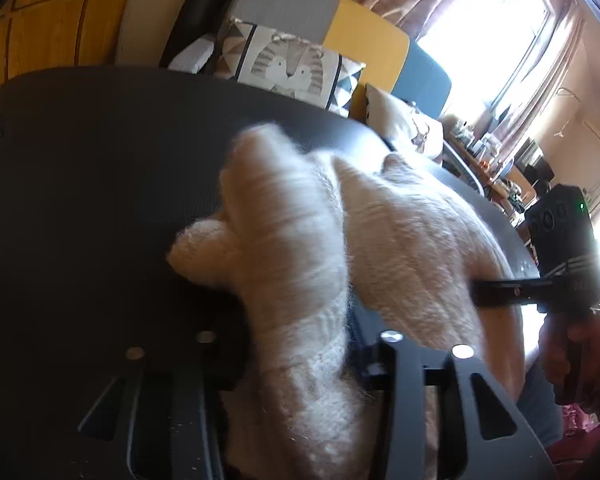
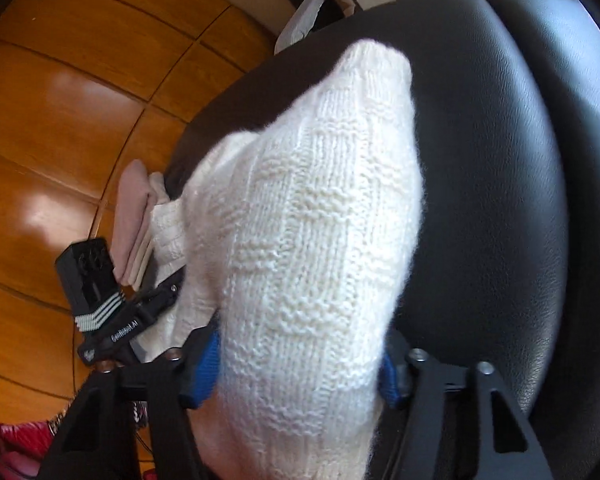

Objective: Fold clothes
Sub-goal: 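Grasp the folded sweater with both tools and lift it off the ottoman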

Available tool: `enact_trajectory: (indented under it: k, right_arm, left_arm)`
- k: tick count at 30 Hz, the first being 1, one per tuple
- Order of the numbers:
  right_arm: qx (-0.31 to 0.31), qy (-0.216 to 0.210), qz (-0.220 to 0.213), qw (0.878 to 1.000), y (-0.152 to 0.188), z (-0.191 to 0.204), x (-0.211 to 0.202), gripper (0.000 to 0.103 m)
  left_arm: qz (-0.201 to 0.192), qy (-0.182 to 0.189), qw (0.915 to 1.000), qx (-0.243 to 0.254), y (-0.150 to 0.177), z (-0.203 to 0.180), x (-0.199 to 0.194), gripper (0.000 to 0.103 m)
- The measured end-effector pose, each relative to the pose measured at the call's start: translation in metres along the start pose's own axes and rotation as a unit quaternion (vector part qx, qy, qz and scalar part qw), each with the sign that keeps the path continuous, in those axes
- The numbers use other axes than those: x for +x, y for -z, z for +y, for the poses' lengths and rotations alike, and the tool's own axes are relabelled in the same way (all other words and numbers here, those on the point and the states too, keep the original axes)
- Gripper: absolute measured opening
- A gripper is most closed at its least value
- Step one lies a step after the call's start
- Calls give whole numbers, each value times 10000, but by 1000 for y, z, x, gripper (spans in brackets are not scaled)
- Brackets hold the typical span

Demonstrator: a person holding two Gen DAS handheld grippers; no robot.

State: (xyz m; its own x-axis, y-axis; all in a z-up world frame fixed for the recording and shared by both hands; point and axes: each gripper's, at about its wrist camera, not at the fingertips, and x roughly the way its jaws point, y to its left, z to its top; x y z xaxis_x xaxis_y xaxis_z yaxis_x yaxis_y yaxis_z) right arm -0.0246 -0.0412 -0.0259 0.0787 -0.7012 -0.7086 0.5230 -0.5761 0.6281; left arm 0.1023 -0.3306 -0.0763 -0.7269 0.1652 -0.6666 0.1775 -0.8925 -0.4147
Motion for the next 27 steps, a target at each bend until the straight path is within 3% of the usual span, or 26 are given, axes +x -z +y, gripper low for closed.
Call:
enact_trajectory:
  k: [3,8,14,18,23,27]
  right_arm:
    - [-345,89,-150,9993,-8,25,-14,54]
    - [-1165,-136,-184,9929,-31,90,-32,53]
    - [-2119,-630,-76,9752,-68,190,-20,53]
    - [-2623,-1132,63,9583,-98,270,17,52]
    - [-3393,-1679,202,9254,-130,384,82,52]
    - [-3730,-2208,283,9007,-152,457,146,52]
  left_arm:
    - [-242,157,9994,-210,-2,6,-19,36]
    - [-910,190,9938,-614,-9,26,-67,35]
    - [-1946,-489,9750,-959,-33,73,-156,35]
    - [-2556,-1203,9529,-1105,-50,118,-223,36]
    - [-3196,-2193,9119,-1354,-71,183,-295,36]
    - [-3138,-3046,8861,-1533,-79,251,-315,37]
